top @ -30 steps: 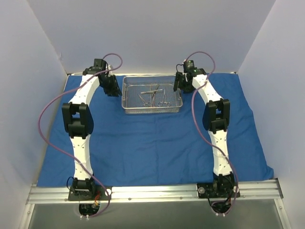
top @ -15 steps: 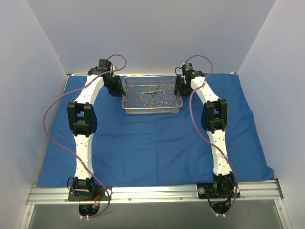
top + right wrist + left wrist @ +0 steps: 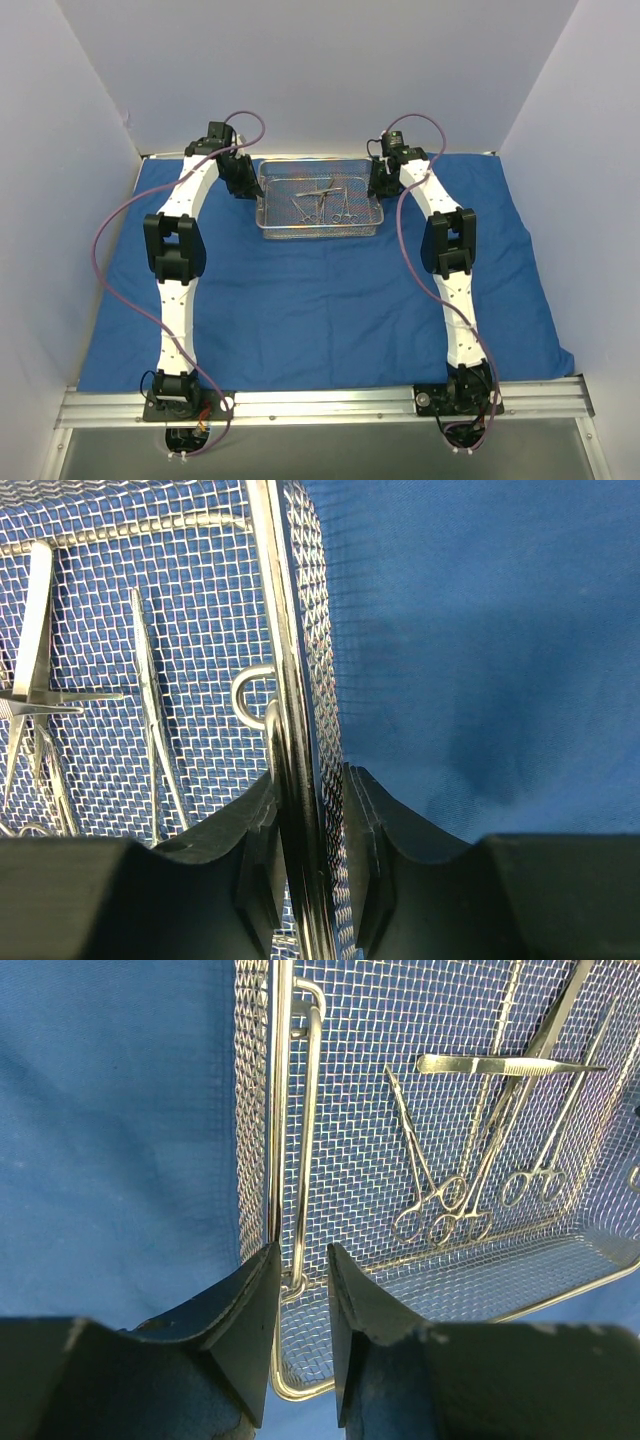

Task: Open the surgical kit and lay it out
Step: Pick up the container from the surgical kit, then place the container in the surgical kit.

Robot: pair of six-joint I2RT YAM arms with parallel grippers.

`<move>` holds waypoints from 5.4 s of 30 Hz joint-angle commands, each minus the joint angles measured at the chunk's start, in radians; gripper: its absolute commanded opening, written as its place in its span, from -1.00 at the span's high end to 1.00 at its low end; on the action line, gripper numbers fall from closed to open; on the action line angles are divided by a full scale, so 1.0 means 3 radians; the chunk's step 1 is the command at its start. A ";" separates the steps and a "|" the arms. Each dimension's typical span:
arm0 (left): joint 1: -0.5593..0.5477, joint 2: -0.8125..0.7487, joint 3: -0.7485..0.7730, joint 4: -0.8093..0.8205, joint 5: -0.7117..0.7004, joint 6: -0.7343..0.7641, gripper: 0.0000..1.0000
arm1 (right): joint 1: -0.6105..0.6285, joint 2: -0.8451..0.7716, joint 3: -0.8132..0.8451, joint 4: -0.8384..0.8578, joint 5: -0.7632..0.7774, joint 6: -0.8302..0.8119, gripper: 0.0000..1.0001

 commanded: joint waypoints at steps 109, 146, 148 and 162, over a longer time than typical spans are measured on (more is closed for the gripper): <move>0.1241 -0.0949 -0.1409 0.0182 -0.0352 0.0420 0.93 | 0.2714 -0.1331 -0.1386 0.0135 -0.0082 -0.0198 1.00; 0.1302 -0.1123 -0.1343 -0.0222 -0.0301 0.0328 0.11 | 0.0597 -0.1296 -0.0951 0.0247 -0.1360 0.0359 -0.35; 0.1302 -0.1067 -0.1348 -0.0227 -0.0311 0.0389 0.11 | 0.0705 -0.1163 -0.0895 0.0161 -0.1376 0.0354 -0.38; 0.1312 -0.0867 -0.1358 -0.0150 -0.0342 0.0471 0.13 | 0.1104 -0.0697 -0.0558 -0.0330 -0.0911 0.0196 -0.36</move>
